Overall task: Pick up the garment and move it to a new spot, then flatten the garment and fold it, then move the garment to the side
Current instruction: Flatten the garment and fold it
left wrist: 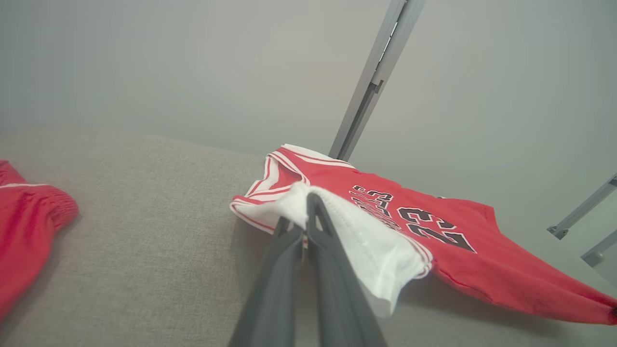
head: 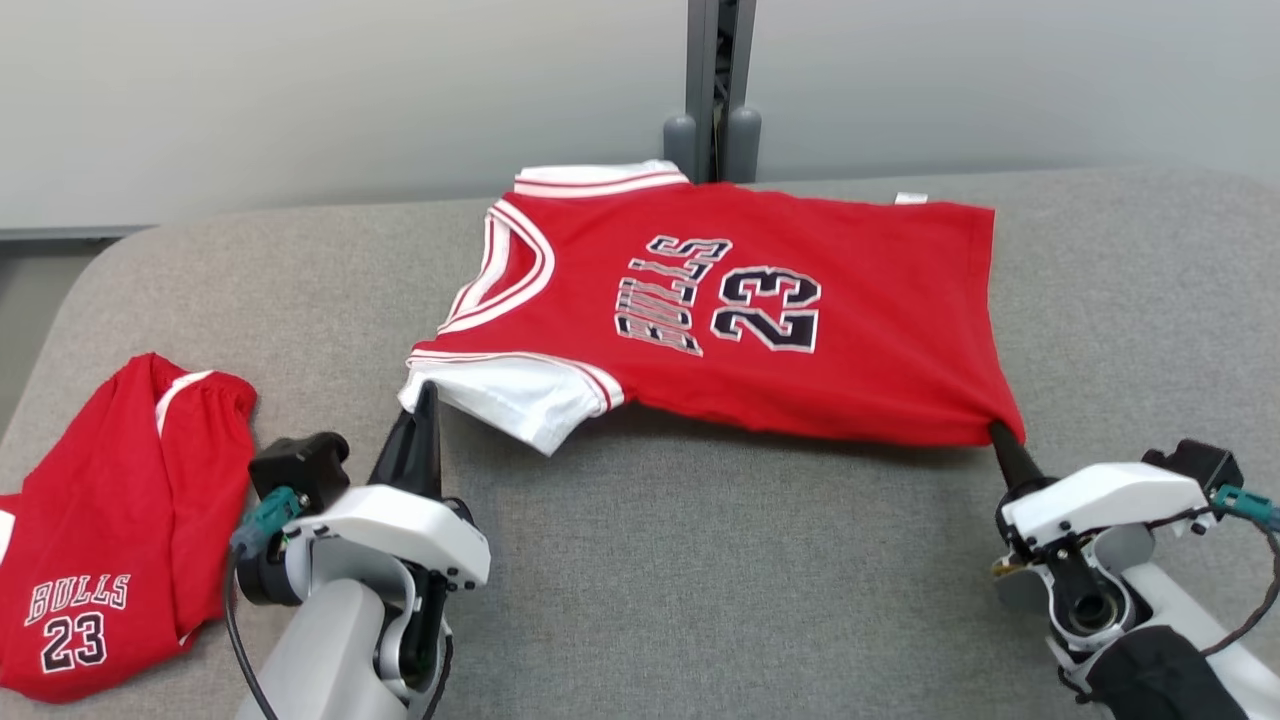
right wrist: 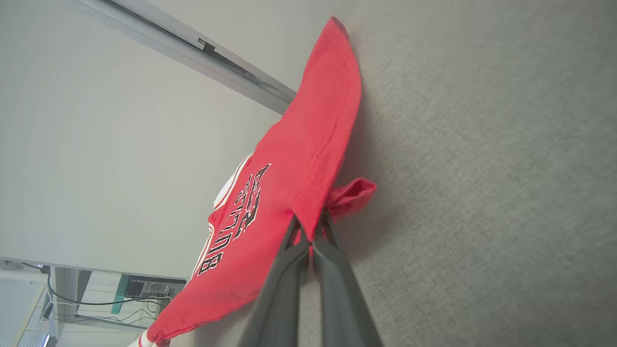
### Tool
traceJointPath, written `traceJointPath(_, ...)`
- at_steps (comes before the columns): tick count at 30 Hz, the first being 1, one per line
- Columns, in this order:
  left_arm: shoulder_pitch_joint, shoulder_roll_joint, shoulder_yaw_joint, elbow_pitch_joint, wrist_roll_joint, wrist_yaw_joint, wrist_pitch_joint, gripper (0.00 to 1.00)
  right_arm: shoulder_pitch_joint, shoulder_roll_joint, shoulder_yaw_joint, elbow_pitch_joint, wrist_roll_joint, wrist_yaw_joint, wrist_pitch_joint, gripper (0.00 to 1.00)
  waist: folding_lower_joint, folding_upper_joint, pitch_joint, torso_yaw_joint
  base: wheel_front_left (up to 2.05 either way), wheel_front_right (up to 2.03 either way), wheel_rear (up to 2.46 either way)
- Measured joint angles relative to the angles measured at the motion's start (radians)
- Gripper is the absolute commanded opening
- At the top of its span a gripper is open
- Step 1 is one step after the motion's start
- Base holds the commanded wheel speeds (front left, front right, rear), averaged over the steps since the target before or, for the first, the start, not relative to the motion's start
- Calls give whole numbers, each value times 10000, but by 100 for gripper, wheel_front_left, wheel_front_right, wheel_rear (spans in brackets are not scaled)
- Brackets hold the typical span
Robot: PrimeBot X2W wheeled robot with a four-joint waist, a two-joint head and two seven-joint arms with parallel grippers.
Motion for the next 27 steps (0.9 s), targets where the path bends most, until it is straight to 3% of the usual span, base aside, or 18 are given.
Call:
traceJointPath(9, 1143, -10, -157, -1110, 464, 94, 0, 0, 543, -79, 347, -4, -180, 0, 23, 0, 0, 0, -616, -43, 0, 0, 0)
traceJointPath(18, 1982, -2, -240, -1590, 947, 140, 0, 0, 1062, -232, 61, -109, 255, 2, 0, 0, 0, 0, -925, -23, 0, 0, 0)
traceJointPath(27, 2776, -4, -414, -2048, 1338, 311, 0, 0, 1345, -470, 408, -445, -115, 0, -42, 0, 0, 0, -1103, -35, 0, 0, 0)
